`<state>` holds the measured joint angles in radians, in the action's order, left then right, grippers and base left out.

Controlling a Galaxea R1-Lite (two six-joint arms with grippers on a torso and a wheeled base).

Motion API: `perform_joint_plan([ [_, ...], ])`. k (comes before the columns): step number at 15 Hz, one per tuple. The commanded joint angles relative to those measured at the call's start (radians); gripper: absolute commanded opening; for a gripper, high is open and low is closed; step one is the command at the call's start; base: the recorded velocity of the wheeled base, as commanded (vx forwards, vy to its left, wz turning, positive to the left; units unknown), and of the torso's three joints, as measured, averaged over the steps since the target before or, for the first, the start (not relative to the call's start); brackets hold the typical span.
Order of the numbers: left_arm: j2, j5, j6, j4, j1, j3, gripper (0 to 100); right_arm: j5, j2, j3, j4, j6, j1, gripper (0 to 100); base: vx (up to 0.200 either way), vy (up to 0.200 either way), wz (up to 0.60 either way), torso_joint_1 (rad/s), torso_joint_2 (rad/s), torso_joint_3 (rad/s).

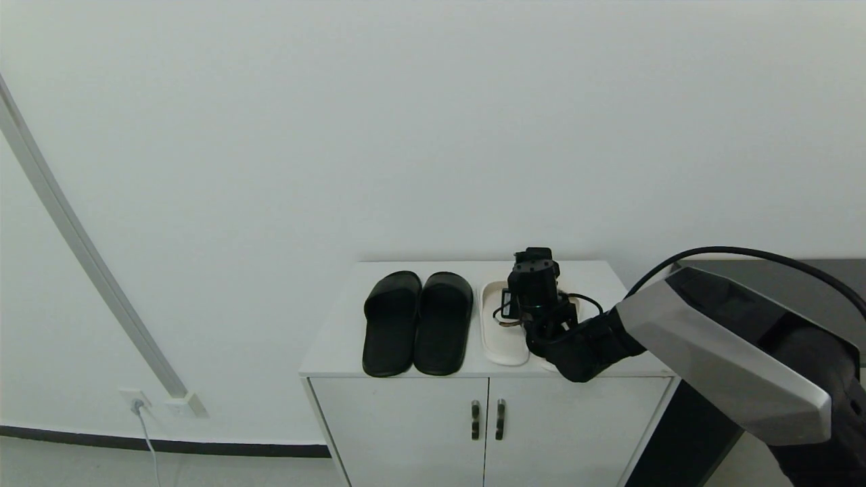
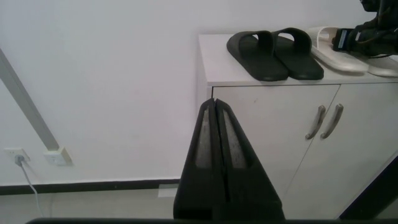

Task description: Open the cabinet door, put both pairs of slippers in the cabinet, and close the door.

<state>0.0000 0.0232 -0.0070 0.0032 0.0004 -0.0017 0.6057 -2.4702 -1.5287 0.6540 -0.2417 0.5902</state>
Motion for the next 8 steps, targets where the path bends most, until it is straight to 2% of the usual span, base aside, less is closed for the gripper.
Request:
perform_joint_plan([
  [1, 0.002, 0.000, -0.001, 0.000, 0.001, 0.000, 0, 0.000, 0.004, 0.004, 0.001, 0.001, -0.001, 0, 0.000, 0.000, 0.00, 0.000, 0.00, 0.000],
  [5, 0.000, 0.000, -0.001, 0.000, 0.001, 0.000, 0, 0.002, 0.091, 0.067, 0.006, 0.004, 0.011, 0, 0.000, 0.000, 0.00, 0.000, 0.00, 0.000],
  [6, 0.002, 0.000, -0.002, 0.000, 0.001, 0.000, 0, -0.009, 0.149, 0.124, 0.006, 0.007, 0.025, 0, 0.000, 0.000, 0.00, 0.000, 0.00, 0.000],
  [8, 0.000, 0.000, -0.002, 0.000, 0.001, 0.000, 0, -0.107, 0.300, 0.291, 0.039, 0.036, 0.056, 0, 0.000, 0.000, 0.00, 0.000, 0.00, 0.000],
])
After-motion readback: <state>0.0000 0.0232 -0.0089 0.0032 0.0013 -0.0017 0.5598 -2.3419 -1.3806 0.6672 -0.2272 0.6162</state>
